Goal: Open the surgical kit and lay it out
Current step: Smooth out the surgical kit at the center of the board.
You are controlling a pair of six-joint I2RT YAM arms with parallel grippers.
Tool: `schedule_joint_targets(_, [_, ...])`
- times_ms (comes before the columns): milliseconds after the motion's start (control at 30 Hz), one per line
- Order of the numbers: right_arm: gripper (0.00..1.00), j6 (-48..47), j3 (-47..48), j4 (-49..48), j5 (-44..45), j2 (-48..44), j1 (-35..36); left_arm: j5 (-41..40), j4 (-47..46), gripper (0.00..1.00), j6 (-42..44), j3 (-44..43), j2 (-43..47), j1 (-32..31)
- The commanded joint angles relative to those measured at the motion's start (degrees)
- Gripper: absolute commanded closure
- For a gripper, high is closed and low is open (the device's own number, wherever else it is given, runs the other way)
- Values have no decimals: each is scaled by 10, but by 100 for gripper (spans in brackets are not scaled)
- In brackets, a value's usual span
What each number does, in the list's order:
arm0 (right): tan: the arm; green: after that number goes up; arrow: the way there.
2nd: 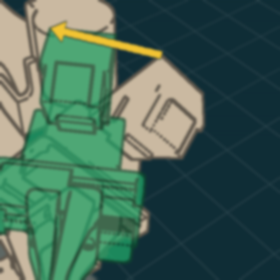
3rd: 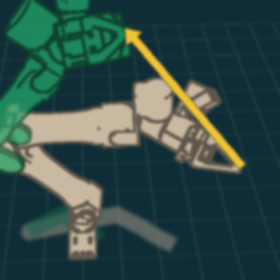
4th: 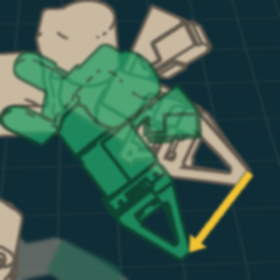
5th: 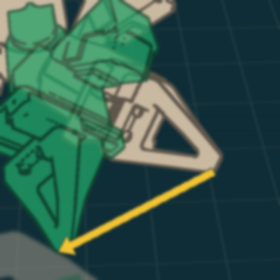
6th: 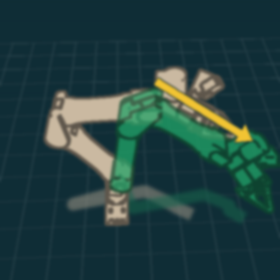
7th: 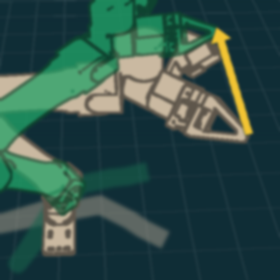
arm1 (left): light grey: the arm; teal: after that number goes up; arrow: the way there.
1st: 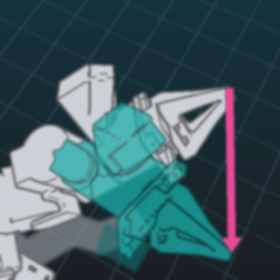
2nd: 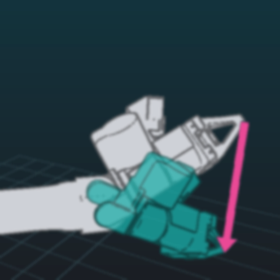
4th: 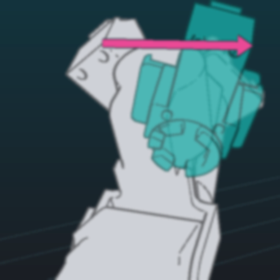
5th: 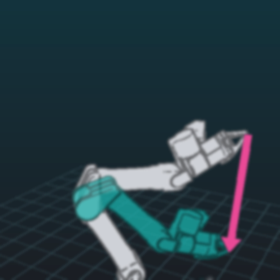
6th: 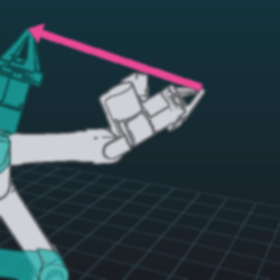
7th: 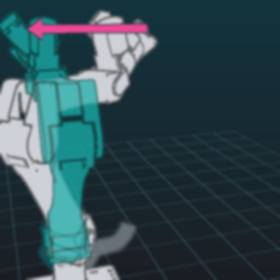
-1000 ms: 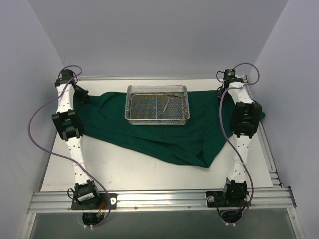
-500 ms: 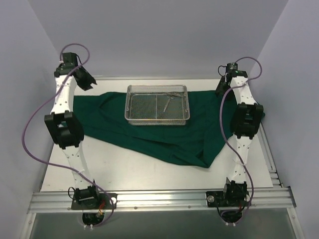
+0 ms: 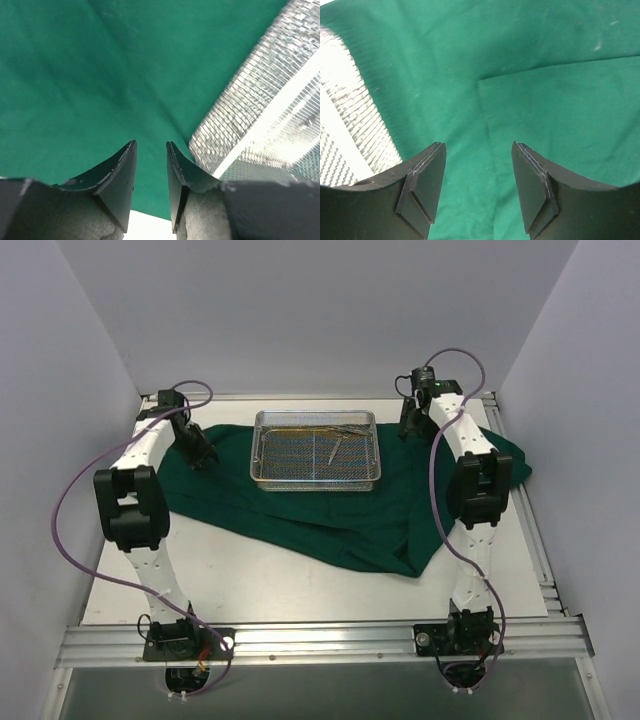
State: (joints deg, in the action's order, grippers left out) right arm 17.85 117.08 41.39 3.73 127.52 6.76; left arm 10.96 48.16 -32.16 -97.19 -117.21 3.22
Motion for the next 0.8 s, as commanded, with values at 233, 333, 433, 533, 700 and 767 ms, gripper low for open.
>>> schedule_joint_targets(233, [53,-17,37,37,82,62,-13,26,49,61,10,-22,112,-9])
schedule_joint_targets(333, [55,-19,18,6,79,50,-7,27,52,61,17,-17,124,-8])
schedule_joint_targets(433, [56,-18,16,-3,83,55,-7,35,56,61,20,-6,123,-9])
schedule_joint_targets(533, [56,-9,5,-13,75,50,-4,38,60,61,28,2,128,-9])
schedule_joint_targets(700, [54,1,9,-5,81,67,3,47,57,60,36,8,131,-7])
schedule_joint_targets(767, [54,2,6,-3,81,76,3,55,53,54,36,8,132,-8])
